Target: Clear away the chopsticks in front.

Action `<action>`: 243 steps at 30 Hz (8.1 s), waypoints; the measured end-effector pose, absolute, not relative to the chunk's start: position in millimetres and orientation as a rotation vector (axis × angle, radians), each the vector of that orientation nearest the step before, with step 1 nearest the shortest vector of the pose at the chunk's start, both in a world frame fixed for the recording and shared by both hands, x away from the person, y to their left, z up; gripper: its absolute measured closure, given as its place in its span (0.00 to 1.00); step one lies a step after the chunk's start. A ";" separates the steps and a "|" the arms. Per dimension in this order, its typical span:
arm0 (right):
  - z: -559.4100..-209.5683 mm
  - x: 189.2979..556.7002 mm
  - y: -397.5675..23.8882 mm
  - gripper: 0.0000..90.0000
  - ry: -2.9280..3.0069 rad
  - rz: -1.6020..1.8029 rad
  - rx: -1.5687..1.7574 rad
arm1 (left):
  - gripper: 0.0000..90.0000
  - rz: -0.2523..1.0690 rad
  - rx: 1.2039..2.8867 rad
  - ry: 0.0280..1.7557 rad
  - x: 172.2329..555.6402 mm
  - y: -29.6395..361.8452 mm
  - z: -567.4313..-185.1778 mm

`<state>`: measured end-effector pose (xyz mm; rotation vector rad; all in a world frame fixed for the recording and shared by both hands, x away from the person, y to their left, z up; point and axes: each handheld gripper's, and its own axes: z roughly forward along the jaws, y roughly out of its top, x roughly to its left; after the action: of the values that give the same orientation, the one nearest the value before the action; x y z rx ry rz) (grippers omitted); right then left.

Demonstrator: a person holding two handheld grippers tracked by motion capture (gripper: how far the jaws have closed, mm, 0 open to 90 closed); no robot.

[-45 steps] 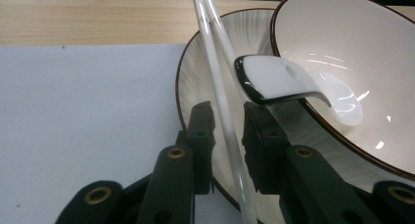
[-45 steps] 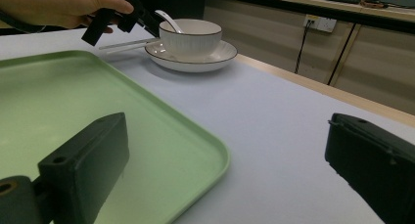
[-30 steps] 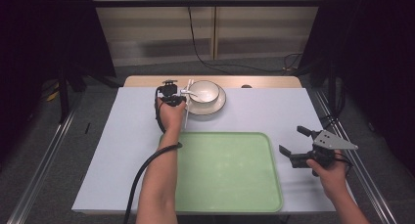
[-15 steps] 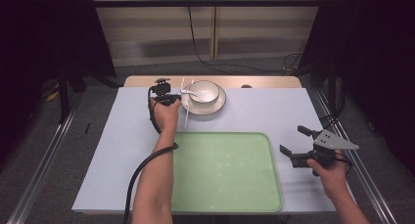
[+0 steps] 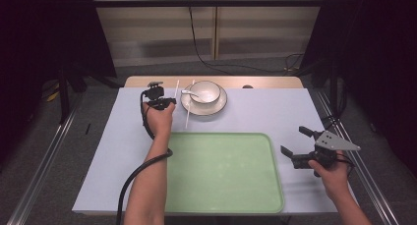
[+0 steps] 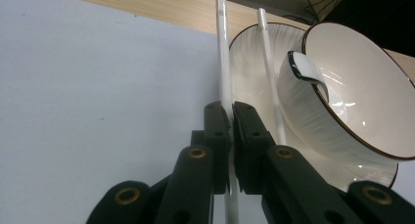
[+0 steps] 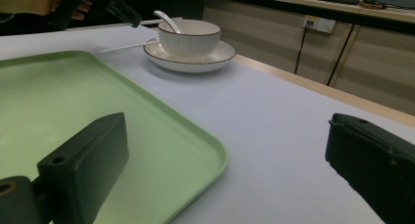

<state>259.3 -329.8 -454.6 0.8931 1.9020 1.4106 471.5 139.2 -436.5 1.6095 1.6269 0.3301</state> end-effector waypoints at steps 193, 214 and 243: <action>-451.9 257.3 -329.2 0.02 1.879 1.423 0.912 | 0.95 0.203 1.537 1.711 259.8 160.5 -469.2; -451.7 257.2 -329.0 0.02 1.884 1.438 0.891 | 0.95 0.197 1.547 1.742 263.0 155.7 -473.4; -452.7 258.0 -329.0 0.02 1.903 1.421 0.879 | 0.94 0.251 1.553 1.724 260.8 148.3 -475.4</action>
<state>258.0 -329.0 -452.7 0.8794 1.9033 1.4205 260.8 148.3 -475.4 1.5534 1.7245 0.2508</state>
